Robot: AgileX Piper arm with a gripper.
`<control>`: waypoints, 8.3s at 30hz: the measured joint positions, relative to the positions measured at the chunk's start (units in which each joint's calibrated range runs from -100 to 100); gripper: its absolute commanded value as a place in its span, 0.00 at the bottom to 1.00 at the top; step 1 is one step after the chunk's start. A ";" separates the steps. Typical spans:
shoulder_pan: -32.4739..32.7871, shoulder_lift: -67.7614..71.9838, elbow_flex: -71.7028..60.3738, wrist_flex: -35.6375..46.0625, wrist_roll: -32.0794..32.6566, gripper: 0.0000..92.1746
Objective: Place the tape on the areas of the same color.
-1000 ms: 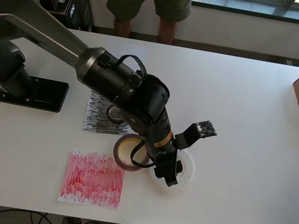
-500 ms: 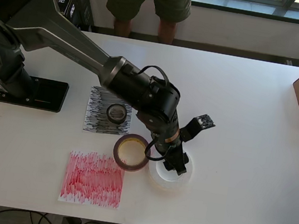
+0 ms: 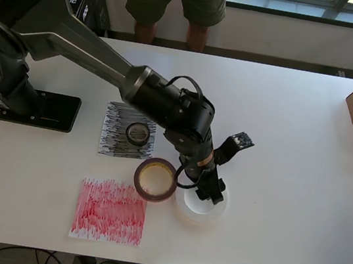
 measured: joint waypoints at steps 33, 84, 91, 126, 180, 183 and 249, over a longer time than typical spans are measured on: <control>2.23 6.75 1.53 0.01 -0.68 0.23; 35.51 -39.30 29.70 6.01 20.68 0.01; 41.76 -43.50 44.91 -6.76 20.03 0.01; 46.92 -27.83 48.87 -17.27 21.94 0.02; 7.49 -32.05 16.38 14.71 6.55 0.56; 2.18 -28.68 16.28 13.86 2.00 0.56; -1.03 -22.08 36.27 -5.26 -11.42 0.76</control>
